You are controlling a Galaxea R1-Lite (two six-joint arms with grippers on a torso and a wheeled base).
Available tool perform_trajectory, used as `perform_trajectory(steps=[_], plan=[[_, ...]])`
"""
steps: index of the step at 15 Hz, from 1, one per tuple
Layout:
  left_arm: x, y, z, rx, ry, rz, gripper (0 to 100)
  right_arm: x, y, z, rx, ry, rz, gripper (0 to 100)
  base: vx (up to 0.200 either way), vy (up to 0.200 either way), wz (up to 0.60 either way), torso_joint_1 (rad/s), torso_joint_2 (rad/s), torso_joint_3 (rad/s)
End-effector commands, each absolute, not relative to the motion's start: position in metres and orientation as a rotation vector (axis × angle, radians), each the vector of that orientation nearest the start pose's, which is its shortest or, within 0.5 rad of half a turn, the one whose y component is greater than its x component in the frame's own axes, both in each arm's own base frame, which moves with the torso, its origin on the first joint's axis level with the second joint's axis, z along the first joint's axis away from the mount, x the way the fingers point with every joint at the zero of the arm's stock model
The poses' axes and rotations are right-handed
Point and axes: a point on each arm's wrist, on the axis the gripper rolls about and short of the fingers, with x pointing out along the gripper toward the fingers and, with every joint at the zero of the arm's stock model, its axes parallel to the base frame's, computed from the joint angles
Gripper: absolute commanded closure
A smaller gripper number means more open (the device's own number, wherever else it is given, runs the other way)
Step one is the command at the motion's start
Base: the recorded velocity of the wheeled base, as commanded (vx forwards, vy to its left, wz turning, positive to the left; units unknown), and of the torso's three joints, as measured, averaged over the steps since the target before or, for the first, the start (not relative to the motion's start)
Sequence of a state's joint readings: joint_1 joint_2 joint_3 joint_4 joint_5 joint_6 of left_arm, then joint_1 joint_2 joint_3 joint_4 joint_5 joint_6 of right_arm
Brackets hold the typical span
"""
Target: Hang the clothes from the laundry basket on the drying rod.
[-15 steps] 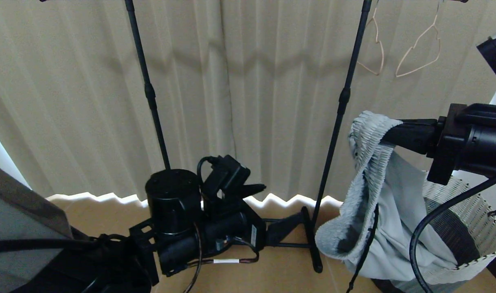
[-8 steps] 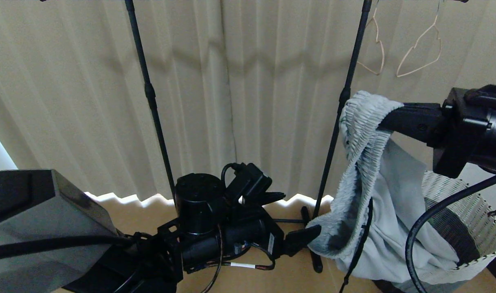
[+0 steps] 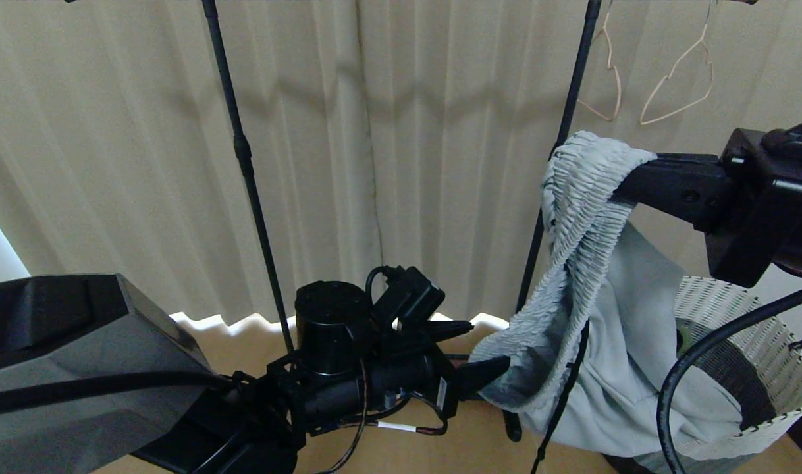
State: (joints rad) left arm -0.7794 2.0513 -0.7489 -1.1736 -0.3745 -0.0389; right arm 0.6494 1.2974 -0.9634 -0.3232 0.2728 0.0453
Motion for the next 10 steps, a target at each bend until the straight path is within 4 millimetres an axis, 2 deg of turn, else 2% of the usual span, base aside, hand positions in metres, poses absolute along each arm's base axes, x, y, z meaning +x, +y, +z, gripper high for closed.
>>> perform_trajectory(steps=[1,5,6,8,10], plan=[[0.247,-0.256,0.105,-0.009,0.143,-1.147,100,0.164,0.132,0.301,0.040,0.034,0.921,100,0.000,0.000,0.00,0.000,0.00,0.000],[0.236,-0.243,0.103,-0.031,0.042,-1.144,100,0.165,0.130,0.301,0.059,0.042,0.907,100,0.000,0.000,0.00,0.000,0.00,0.000],[0.236,-0.234,0.102,-0.032,0.026,-1.095,100,0.169,0.127,0.300,0.058,0.050,0.886,100,0.000,0.000,0.00,0.000,0.00,0.000],[0.232,-0.214,0.124,-0.040,-0.005,-1.053,100,0.178,0.124,0.295,0.055,0.070,0.848,100,0.000,0.000,0.00,0.000,0.00,0.000],[0.228,-0.193,0.164,-0.044,-0.017,-1.007,100,0.188,0.124,0.294,0.053,0.078,0.820,100,0.000,0.000,0.00,0.000,0.00,0.000]])
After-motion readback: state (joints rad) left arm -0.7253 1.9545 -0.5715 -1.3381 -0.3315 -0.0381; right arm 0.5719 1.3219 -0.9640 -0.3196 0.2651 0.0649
